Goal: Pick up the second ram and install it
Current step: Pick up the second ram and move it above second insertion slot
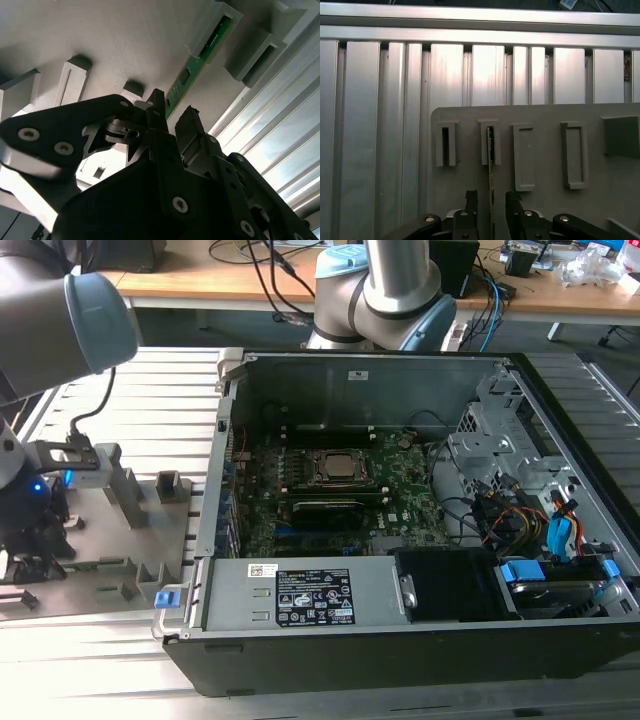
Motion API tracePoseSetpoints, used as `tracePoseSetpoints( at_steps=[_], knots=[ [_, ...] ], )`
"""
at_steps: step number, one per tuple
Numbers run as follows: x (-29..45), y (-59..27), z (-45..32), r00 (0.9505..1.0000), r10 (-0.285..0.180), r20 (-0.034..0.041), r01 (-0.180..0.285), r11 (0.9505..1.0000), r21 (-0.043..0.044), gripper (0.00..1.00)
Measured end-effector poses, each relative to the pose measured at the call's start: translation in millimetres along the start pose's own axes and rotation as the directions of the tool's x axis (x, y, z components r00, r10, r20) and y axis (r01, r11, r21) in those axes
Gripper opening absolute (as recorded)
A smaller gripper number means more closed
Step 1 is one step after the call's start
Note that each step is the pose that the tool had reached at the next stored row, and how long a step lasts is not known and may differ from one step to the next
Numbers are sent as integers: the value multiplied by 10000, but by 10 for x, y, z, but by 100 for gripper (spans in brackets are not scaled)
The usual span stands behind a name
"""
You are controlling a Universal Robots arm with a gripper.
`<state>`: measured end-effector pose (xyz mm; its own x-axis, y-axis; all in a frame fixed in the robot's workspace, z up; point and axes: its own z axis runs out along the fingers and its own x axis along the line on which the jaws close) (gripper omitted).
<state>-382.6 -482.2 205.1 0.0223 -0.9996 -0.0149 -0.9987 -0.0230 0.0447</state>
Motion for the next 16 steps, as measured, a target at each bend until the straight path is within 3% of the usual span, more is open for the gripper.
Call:
tracePoseSetpoints(
  at_steps=[10,11,12,13,16],
  knots=[
    [-14,-51,48,10000,-24,8,24,10000,0,36],
    [-14,-52,48,10000,-24,10,24,10000,0,35],
    [-14,-51,48,10000,-24,11,24,10000,0,22],
    [-14,-51,48,10000,-24,14,24,10000,0,16],
    [-13,-51,48,10000,-24,17,24,10000,0,14]
  ],
)
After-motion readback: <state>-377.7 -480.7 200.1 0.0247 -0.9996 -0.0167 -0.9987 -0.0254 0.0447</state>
